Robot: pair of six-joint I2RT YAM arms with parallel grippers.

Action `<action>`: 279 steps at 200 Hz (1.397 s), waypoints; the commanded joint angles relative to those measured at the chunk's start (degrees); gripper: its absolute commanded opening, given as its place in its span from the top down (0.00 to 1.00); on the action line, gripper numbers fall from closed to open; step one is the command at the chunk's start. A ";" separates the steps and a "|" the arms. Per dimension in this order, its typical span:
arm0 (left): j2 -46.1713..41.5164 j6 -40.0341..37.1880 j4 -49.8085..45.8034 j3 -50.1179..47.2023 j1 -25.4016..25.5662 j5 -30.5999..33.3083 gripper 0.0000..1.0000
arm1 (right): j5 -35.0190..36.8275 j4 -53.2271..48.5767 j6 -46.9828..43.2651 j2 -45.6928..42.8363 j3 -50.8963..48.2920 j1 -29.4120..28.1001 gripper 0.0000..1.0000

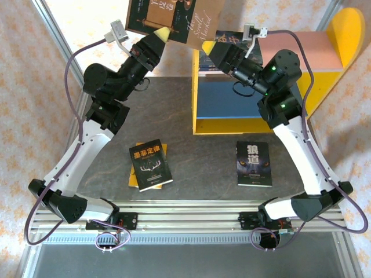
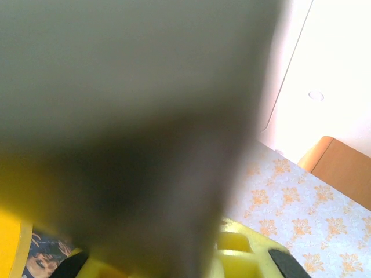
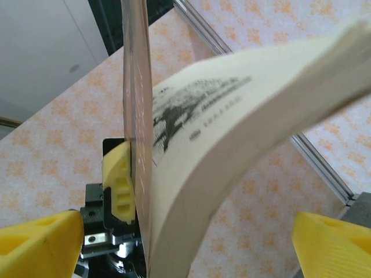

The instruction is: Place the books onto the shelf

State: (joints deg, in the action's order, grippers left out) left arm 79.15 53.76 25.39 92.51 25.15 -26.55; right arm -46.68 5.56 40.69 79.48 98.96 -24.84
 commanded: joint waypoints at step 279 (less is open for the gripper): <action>-4.12 -9.03 -0.31 -6.48 5.70 5.20 0.50 | -3.88 -20.31 -9.93 2.70 24.02 11.07 1.00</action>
State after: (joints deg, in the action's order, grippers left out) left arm 79.26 49.36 26.44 87.20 30.76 -24.18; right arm -48.45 -14.17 33.10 84.38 119.22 -16.23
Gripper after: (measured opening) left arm 0.496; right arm 0.157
